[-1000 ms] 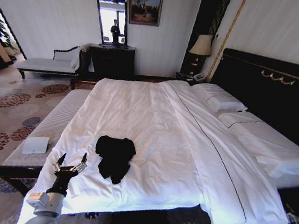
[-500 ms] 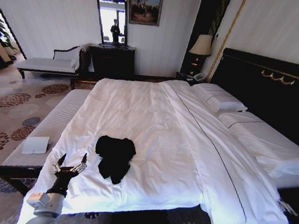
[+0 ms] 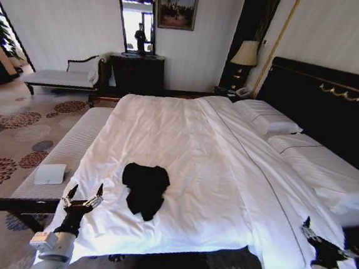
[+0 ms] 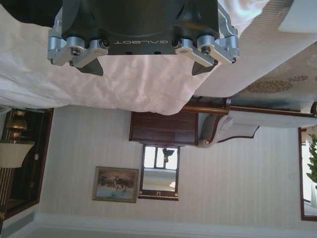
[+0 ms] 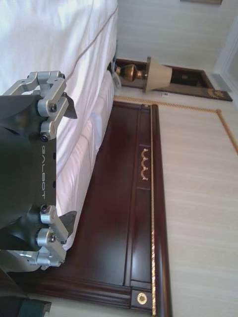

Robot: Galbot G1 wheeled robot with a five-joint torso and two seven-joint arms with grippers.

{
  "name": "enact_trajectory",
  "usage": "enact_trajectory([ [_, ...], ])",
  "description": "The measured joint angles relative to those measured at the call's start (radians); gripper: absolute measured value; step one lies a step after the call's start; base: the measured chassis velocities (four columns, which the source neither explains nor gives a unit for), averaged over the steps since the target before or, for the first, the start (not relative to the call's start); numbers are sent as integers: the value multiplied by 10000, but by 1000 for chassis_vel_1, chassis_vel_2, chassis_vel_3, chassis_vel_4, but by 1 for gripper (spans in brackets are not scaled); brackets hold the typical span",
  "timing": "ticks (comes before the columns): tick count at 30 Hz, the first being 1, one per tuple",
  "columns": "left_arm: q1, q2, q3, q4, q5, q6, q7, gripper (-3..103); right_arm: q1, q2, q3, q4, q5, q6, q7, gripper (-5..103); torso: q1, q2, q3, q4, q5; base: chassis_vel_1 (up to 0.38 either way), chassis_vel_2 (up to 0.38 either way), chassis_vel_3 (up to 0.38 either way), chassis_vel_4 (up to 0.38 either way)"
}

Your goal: Fold the clothes on the bed.

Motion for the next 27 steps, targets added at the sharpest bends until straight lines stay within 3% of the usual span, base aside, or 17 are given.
enact_trajectory([
  [6, -48, 0, 62, 18, 20, 16, -18, 100, -206, 287, -380, 218, -107, 155, -112, 100, -1, 1, -1, 0, 6, 47, 41, -56, -62],
  [11, -41, -28, 95, -24, 65, 35, -18, 100, -247, 520, -780, 44, -157, 1029, -708, 100, -1, 0, 1, -1, 16, 0, 0, 0, 0],
  [27, -132, -14, 156, -44, 139, 123, -109, 100, -334, 412, -897, 218, -50, 886, -606, 100, 8, -4, 4, 1, 11, -37, 77, 52, -80],
])
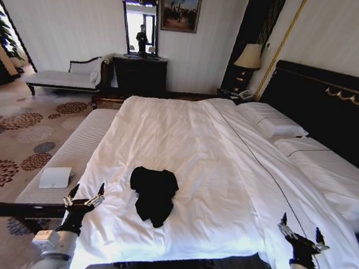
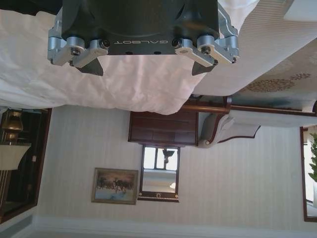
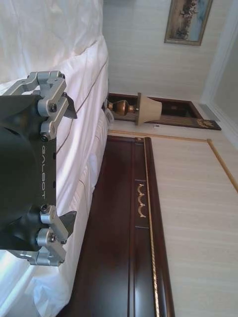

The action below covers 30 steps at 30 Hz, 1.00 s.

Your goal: Fold the clothes on the bed.

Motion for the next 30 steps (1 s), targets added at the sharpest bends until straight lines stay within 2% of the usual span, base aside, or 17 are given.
enact_trajectory([
  [11, 20, 3, -5, 40, 4, 16, -1, 100, -197, 186, -335, 221, -215, 0, -455, 100, -15, 5, -6, 0, -3, -22, 9, 24, -4],
  [18, 57, -27, -8, 247, -27, 16, 4, 100, -371, 296, -1011, 780, -751, -487, -198, 100, -7, 3, -3, 0, -2, 0, 0, 0, 0],
  [22, 60, -15, -10, 410, -123, 98, -13, 100, -361, 126, -1353, 1104, -823, -830, -8, 100, -8, 4, -3, -1, 0, 0, 0, 0, 0],
  [24, 53, -6, -13, 474, -173, 137, -29, 100, -365, -82, -1534, 1312, -639, -1082, 50, 100, -9, 4, -3, 0, -3, 0, 0, 0, 0],
  [26, 23, -15, -15, 603, -198, 182, -49, 100, -374, -541, -1912, 1790, 370, -1901, 93, 100, -9, 4, -3, -1, -3, 0, 0, 0, 0],
  [27, 23, -15, -15, 603, -198, 182, -49, 100, -374, -541, -1912, 1790, 370, -1901, 93, 100, -9, 4, -3, -1, -3, 0, 0, 0, 0],
  [30, 22, -39, -35, 760, -199, 203, -57, 100, -222, -1179, -2484, 2469, 2503, -3603, 197, 100, -9, 4, -3, -3, -3, 0, 0, 0, 0],
])
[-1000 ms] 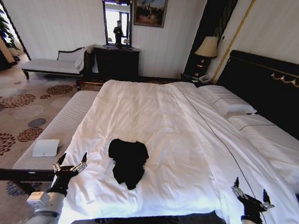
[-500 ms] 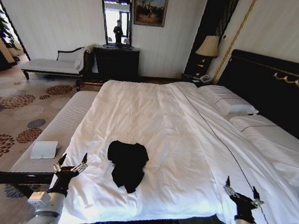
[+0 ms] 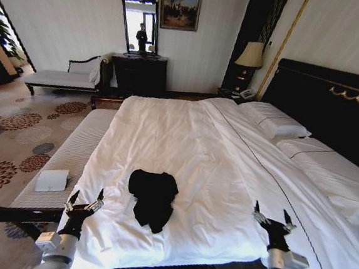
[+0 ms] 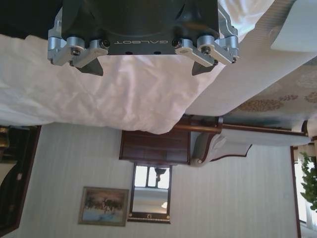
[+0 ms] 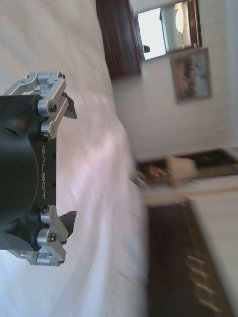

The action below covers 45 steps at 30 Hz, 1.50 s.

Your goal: Fold the clothes on the bed.

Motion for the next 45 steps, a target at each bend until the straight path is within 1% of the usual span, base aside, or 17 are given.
enact_trajectory([
  [1, 22, -3, -32, 71, 0, 2, 0, 100, 319, -349, -339, 289, 1376, -1063, 118, 100, 0, 0, 0, 2, 0, 0, 0, 0, 0],
  [2, 22, -3, -32, 71, 0, 2, 0, 100, 319, -349, -339, 289, 1376, -1063, 118, 100, 0, 0, 0, 2, 0, 0, 0, 0, 0],
  [4, 65, -29, -71, 115, 3, 3, -2, 100, 880, -699, -716, 404, 2916, -2134, 322, 100, 0, 0, 0, 5, 1, 0, 0, 0, 0],
  [7, 171, -201, -86, 82, 134, 0, -5, 100, 1824, -1198, -1417, 165, 4441, -3324, 494, 100, 1, 0, 0, 4, 0, 0, 0, 0, 0],
  [8, 208, -270, -84, 47, 202, -15, -4, 100, 2091, -1373, -1672, -34, 4679, -3531, 480, 100, 0, -1, 0, 6, 0, 0, 0, 0, 0],
  [9, 208, -270, -84, 47, 202, -15, -4, 100, 2091, -1373, -1672, -34, 4679, -3531, 480, 100, 0, -1, 0, 6, 0, 0, 0, 0, 0],
  [13, 403, -548, -85, -95, 474, -128, 24, 100, 3166, -1909, -2856, -1134, 4981, -3911, 238, 100, 1, -1, 1, 4, 4, 0, 0, 0, 0],
  [17, 459, -620, -86, -107, 575, -137, 29, 100, 3776, -2011, -3471, -1668, 5187, -4073, 201, 100, 1, -1, 1, 2, 0, 0, 0, 0, 0],
  [18, 502, -661, -90, -106, 674, -137, 29, 100, 5138, -1775, -4821, -2724, 5226, -4373, 237, 100, 0, 0, 1, 0, 1, 0, 0, 0, 0],
  [19, 500, -678, -86, -107, 707, -118, 23, 100, 5638, -1634, -5253, -3192, 5182, -4408, 288, 100, 0, -1, 1, 7, 5, 0, 0, 0, 0],
  [20, 500, -678, -86, -107, 707, -118, 23, 100, 5638, -1634, -5253, -3192, 5182, -4408, 288, 100, 0, -1, 1, 7, 5, 0, 0, 0, 0],
  [22, 467, -732, 1, -171, 855, -6, -31, 100, 6773, -1345, -6102, -4493, 5142, -4429, 354, 100, 2, -3, 1, 6, 0, 0, 0, 0, 0],
  [24, 455, -784, 22, -231, 901, 58, -78, 100, 7283, -1265, -6477, -5198, 5129, -4428, 353, 100, 2, -3, 2, 5, 0, 0, 0, 0, 0],
  [30, 494, -958, -5, -318, 1054, 106, -122, 100, 8163, -1231, -7033, -6855, 4911, -4240, 59, 100, 2, -2, 0, 2, 0, 0, 0, 0, 0],
  [39, 392, -959, 114, -438, 1237, 245, -272, 100, 8540, -932, -7080, -7681, 4889, -4044, -177, 102, 2, -2, 1, 2, 1, 0, 0, 0, 0],
  [43, 373, -971, 114, -482, 1242, 272, -308, 100, 8571, -880, -7094, -7750, 4856, -4047, -225, 98, 1, -2, 0, 2, 1, 0, 0, 0, 0],
  [45, 374, -1005, 94, -485, 1242, 273, -308, 100, 8568, -877, -7119, -7768, 4827, -4053, -255, 89, 1, -1, 0, 2, 0, 0, 0, 0, 0],
])
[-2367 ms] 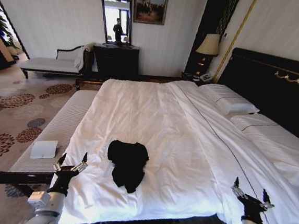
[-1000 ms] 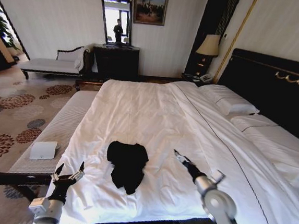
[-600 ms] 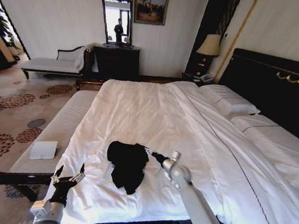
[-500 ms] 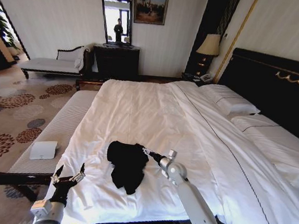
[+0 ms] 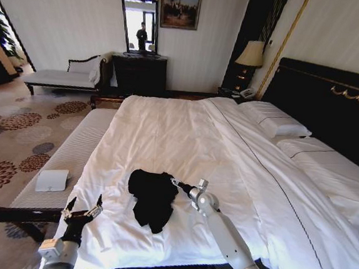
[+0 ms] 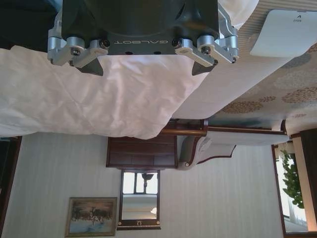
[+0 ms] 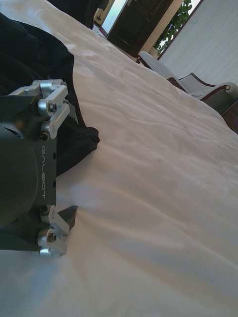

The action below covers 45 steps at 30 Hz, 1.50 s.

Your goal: Fold the clothes on the bed.

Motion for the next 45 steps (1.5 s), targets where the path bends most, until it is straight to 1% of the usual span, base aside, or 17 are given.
enact_trajectory([
  [3, 7, -30, -21, 19, 0, -11, 0, 100, -7, -7, -44, -26, -72, -9, -49, 78, 0, 0, 0, 0, 1, 0, 0, 0, 0],
  [4, 7, -38, -25, 35, -5, -16, 0, 100, -2, -7, -54, -58, -98, -9, -59, 78, 0, 0, 0, 0, 0, 0, 0, 0, 0],
  [7, -13, -27, -43, 75, -34, -20, 2, 100, 58, 3, -99, -194, -186, -8, -115, 61, 0, 0, 0, 0, 0, 0, 0, 0, 0],
  [10, -45, 16, -42, 124, -49, -19, 4, 100, 91, 11, -127, -256, -246, 3, -137, 56, -1, 0, 0, 1, 1, 0, 0, 0, 0],
  [13, -283, 251, 44, 311, -62, 80, 6, 100, 148, 74, -151, -355, -309, 39, -140, 40, -1, 0, 0, 1, 1, 0, 0, 0, 0],
  [16, -482, 416, 86, 448, -217, 220, -10, 100, 178, 125, -172, -368, -333, 49, -125, 35, -1, 0, 0, 1, 0, 0, 0, 0, 0],
  [18, -928, 767, 202, 764, -852, 441, -70, 100, 185, 187, -240, -345, -381, 87, -29, 24, -1, 0, 0, 1, 1, 0, 0, 0, 0],
  [19, -928, 767, 202, 764, -852, 441, -70, 100, 185, 187, -240, -345, -381, 87, -29, 24, -1, 0, 0, 1, 1, 0, 0, 0, 0],
  [21, -1156, 963, 298, 926, -1381, 656, -126, 100, 164, 223, -271, -281, -386, 106, 26, 13, 0, 0, 0, 0, -1, 0, 0, 0, 0],
  [24, -1640, 1419, 437, 1221, -2325, 1028, -205, 100, 112, 278, -288, -145, -383, 123, 88, 3, 0, 0, 0, 1, 1, 0, 0, 0, 0],
  [26, -1785, 1552, 492, 1314, -2552, 1128, -262, 100, 97, 278, -282, -100, -379, 127, 107, 2, 0, 0, 0, 1, 0, 0, 0, 0, 0],
  [29, -2371, 2042, 857, 1618, -3625, 1509, -368, 100, 11, 228, -186, 23, -386, 145, 147, 1, 0, 0, 1, 2, 0, 0, 0, 0, 0],
  [31, -2545, 2164, 1010, 1707, -3947, 1621, -402, 100, -26, 214, -155, 62, -406, 150, 161, 1, 0, 0, 1, 1, 1, 0, 0, 0, 0],
  [34, -3452, 2541, 1607, 2103, -5049, 2065, -726, 100, -92, 173, -125, 174, -502, 148, 257, 1, 0, 0, 0, 1, 2, 0, 0, 0, 0],
  [35, -3452, 2541, 1607, 2103, -5049, 2065, -726, 100, -92, 173, -125, 174, -502, 148, 257, 1, 0, 0, 0, 1, 2, 0, 0, 0, 0],
  [39, -4407, 2916, 2237, 2868, -6064, 2383, -941, 100, -88, 131, -167, 243, -504, 104, 359, 1, 0, 0, 1, -1, 2, 0, 0, 0, 0],
  [45, -5094, 3131, 2743, 4044, -6228, 2406, -833, 100, -131, 158, -94, 230, -525, 96, 391, 1, 0, 0, 0, 2, 0, 0, 0, 0, 0],
])
